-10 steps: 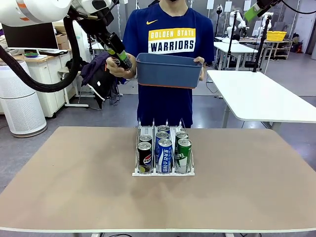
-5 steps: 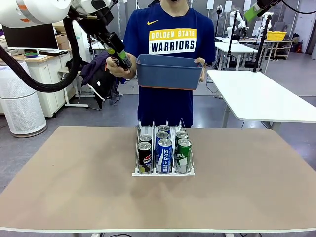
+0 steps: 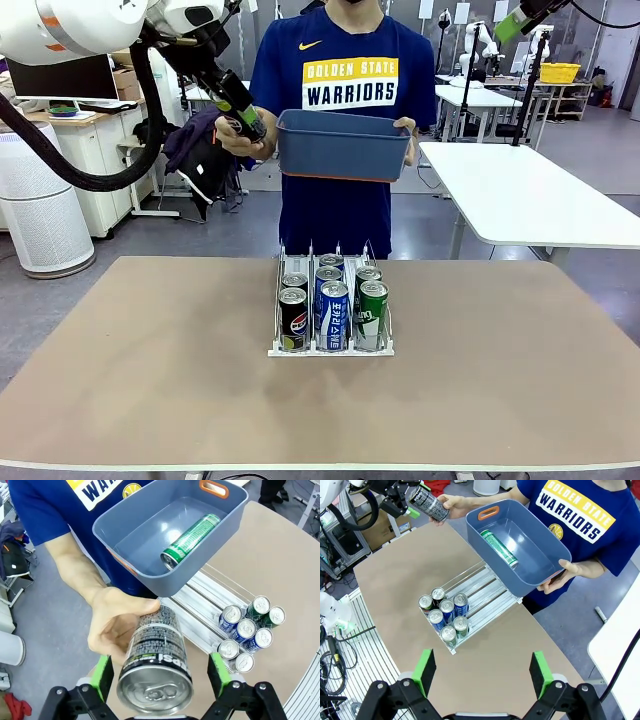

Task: Fill the beverage cans into the dispenser.
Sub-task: Pick up the Pepsi coke handed by the human.

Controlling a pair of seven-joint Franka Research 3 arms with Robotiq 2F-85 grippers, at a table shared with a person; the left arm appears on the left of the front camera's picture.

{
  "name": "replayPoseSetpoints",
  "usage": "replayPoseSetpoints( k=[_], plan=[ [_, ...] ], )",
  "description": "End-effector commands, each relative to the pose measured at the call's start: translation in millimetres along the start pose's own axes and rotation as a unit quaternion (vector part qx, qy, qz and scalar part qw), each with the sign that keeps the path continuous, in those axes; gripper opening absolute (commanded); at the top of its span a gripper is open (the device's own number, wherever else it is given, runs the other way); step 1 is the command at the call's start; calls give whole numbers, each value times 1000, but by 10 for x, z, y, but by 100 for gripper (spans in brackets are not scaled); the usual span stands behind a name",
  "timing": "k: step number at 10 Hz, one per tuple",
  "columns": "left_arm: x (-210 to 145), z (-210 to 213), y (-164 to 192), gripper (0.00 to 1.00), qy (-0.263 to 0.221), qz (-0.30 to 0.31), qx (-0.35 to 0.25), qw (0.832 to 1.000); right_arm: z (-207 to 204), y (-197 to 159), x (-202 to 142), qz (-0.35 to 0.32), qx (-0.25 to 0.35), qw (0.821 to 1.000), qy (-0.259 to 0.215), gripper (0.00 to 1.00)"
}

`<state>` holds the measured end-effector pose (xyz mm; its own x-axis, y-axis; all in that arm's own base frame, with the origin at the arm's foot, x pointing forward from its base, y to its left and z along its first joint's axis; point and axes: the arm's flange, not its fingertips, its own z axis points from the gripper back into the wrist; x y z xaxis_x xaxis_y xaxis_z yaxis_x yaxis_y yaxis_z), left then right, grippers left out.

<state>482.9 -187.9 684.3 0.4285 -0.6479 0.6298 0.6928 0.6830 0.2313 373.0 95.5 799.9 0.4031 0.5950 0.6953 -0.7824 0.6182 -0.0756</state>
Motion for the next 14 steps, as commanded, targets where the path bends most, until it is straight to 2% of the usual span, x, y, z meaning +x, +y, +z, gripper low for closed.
replayPoseSetpoints(
  k=[1, 2, 3, 4, 5, 6, 7, 14],
  plan=[
    [9, -2, -21, 100, 0, -2, -1, 1000, -13, 4, -10, -1, 1, 1000, 1, 100],
    [9, -2, -21, 100, 0, -2, -1, 1000, -13, 4, -10, -1, 1, 1000, 1, 100],
    [6, 3, -2, 41, 0, 0, 0, 1000, -13, 4, -10, -1, 1, 1000, 1, 100],
    [12, -4, -3, 41, -3, 1, 1, 1000, -13, 4, -10, -1, 1, 1000, 1, 100],
    [20, -7, -3, 0, -4, 0, 0, 1000, -13, 4, -10, -1, 1, 1000, 1, 100],
    [16, 4, 6, 39, 0, -2, 2, 1000, -13, 4, -10, -1, 1, 1000, 1, 100],
    [19, 14, 7, 0, 2, -1, 4, 1000, -13, 4, -10, -1, 1, 1000, 1, 100],
    [-5, 37, 21, 0, 2, -10, 10, 1000, -13, 4, -10, -1, 1, 1000, 1, 100]
  ],
)
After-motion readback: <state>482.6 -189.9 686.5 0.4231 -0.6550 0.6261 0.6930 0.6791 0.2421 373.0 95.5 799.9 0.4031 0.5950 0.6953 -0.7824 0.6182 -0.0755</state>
